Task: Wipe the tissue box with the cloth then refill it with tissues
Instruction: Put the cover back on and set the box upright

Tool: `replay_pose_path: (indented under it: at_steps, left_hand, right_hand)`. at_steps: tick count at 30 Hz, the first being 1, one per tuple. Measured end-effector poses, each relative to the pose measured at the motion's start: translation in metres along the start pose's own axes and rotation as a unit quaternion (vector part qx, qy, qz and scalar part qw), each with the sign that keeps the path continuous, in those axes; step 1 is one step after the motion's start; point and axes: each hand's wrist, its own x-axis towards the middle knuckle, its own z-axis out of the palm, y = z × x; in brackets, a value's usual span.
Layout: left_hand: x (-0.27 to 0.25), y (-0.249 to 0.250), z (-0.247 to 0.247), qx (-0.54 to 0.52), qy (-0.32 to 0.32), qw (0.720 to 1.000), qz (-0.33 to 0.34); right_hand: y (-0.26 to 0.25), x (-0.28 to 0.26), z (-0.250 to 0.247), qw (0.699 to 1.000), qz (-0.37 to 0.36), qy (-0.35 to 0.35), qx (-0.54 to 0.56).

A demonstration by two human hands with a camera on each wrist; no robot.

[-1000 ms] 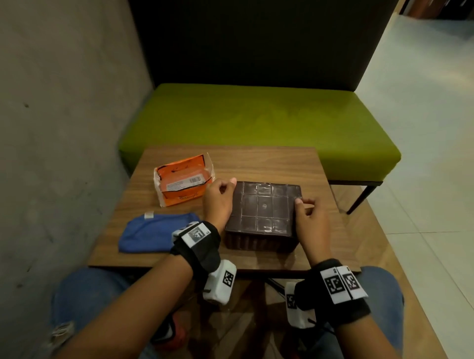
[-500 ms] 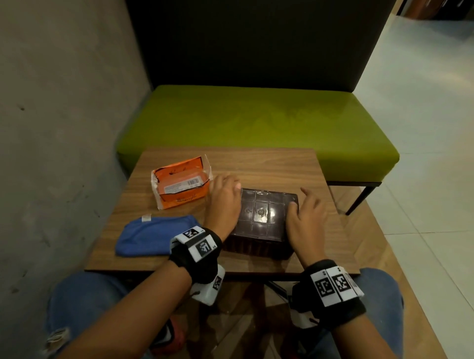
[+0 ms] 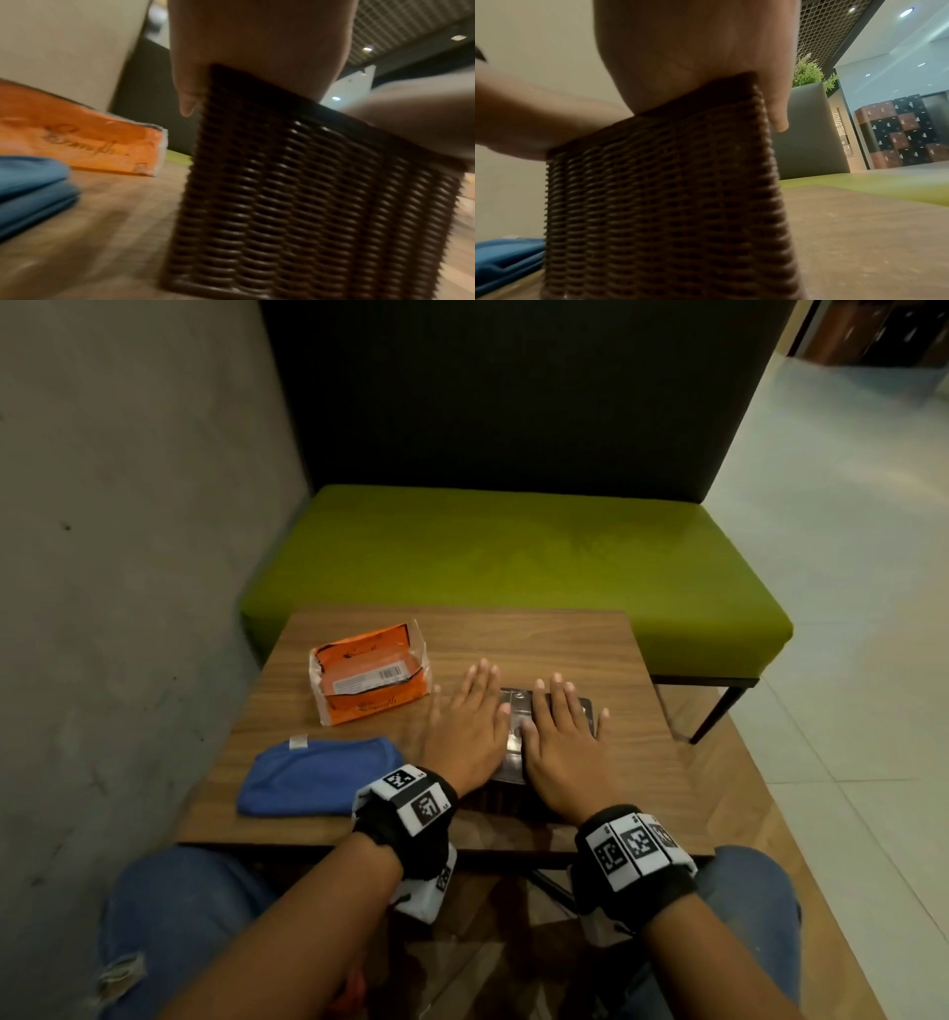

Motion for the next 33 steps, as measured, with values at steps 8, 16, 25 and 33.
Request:
replay_pose_path:
  at_steps: [8,16,25,33]
  left_hand:
    - [-0.012,-0.045,-0.032,-0.331,0.027,0.927,-0.173]
    - [0.003,-0.018,-0.069,-0.32,-0.129,0.922,-0.177]
    - [-0.005,-0.043,-0.053,-0.483,0.057,0.868,-0.101]
    - [-0.033,-0.061,-0.017,-0.405,-0.001,0.914,0.016]
  right_hand:
    - [0.029,-0.02,-0.04,0.915,0.216,0.005,0.34]
    - [0.014,-0.011,-0.062,0.91,0.181,-0.098,0.359]
    - [0.021,0.005,-0.031,0.831,0.116,0.08,0.538]
    - [0.033,-0.015,0.017,0.915,0.024,0.084,0.394]
